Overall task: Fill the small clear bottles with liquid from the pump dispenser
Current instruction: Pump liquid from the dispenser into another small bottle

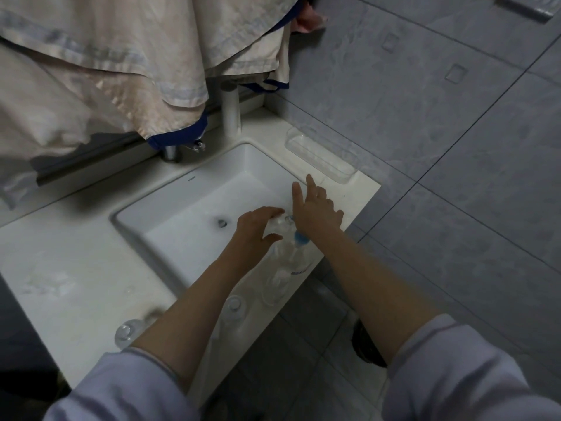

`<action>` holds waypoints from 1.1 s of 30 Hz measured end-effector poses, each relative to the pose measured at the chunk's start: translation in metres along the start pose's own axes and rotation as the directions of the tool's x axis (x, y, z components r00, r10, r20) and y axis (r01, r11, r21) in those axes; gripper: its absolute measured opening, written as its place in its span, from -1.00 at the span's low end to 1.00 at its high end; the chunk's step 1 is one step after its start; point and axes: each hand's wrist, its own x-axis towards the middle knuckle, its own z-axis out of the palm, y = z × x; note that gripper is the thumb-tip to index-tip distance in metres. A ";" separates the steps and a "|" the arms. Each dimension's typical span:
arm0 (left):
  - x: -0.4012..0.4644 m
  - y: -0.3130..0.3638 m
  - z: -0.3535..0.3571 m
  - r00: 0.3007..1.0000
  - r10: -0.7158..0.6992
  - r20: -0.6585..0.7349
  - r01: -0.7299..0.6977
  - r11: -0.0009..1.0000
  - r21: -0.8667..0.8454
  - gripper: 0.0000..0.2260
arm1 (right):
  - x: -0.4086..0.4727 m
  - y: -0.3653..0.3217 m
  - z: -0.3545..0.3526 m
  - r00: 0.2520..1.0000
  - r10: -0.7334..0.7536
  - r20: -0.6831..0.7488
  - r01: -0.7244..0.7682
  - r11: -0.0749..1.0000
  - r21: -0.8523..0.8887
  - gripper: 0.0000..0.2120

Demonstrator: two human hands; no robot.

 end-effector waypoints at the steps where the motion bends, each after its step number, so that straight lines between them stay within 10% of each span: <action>1: -0.001 -0.002 0.001 0.999 0.032 -0.003 -0.033 0.999 -0.040 -0.61 | -0.001 0.000 0.001 1.000 0.010 0.003 -0.010 1.000 0.004 -0.36; 33: 0.004 0.004 0.003 0.999 -0.031 0.041 0.027 0.996 0.089 -0.59 | -0.008 0.000 0.002 1.000 0.025 -0.014 -0.025 1.000 0.007 -0.34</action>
